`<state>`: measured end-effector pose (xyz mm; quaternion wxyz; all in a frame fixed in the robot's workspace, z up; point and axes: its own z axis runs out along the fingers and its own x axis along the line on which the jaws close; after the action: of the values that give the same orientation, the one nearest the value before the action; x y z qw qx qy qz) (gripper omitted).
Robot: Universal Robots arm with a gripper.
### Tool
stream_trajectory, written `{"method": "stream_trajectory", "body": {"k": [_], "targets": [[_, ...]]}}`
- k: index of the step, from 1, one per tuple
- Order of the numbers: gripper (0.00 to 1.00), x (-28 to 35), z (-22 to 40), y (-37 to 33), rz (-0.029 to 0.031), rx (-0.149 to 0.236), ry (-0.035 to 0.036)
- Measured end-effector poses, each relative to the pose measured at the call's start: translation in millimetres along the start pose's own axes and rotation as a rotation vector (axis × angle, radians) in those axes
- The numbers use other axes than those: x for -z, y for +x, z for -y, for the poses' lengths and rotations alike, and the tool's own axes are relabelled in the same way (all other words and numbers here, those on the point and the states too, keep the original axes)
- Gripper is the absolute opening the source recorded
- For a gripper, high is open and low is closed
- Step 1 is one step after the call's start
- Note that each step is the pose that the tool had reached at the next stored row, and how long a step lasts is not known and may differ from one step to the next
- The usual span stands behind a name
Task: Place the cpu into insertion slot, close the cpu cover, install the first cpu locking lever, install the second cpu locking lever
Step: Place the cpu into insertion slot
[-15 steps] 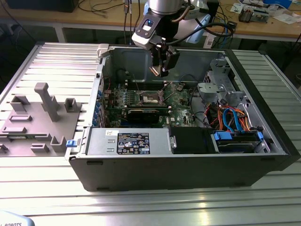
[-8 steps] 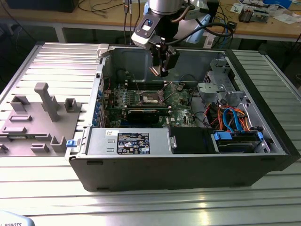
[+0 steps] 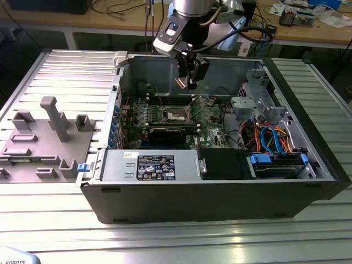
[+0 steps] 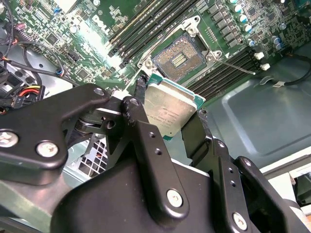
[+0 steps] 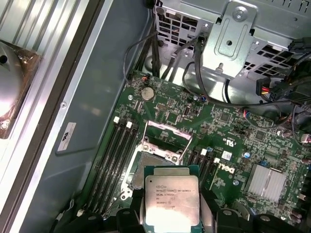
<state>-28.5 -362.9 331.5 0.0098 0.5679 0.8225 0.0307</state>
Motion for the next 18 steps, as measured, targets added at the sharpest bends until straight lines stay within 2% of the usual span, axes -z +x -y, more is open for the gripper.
{"method": "stream_trajectory", "body": {"k": [18], "targets": [[0.54,0.0,0.0,0.0,0.0016,-0.026,-0.0005]]}}
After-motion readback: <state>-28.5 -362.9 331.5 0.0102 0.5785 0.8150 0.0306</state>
